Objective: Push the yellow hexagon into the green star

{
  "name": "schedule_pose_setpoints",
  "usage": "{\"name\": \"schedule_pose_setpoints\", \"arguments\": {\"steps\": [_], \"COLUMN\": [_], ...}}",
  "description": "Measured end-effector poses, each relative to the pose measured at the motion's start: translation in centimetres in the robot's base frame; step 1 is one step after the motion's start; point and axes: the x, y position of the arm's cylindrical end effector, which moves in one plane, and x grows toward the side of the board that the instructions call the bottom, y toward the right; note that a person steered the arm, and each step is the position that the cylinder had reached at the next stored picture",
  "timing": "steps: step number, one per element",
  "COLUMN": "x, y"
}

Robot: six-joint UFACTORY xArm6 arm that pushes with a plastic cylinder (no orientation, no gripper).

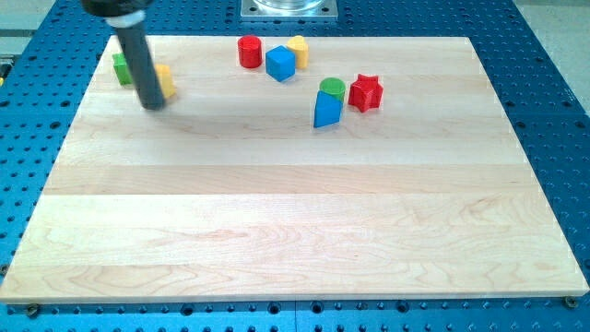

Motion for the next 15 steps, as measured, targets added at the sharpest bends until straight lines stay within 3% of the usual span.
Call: {"name": "schedule_pose_setpoints", "arguments": {"steps": [1,2,3,5,6,7,8,9,12,13,14,15], "x": [1.0,4.1,2.8,-0.4,-0.8,1.8,-2.6,-3.3,-10.5,-11.3,-11.2,-10.3], "y": [-1.4,3.3,6.3,2.6,1.7,5.1,3.6,0.3,16.8,17.0,12.3,13.9]}}
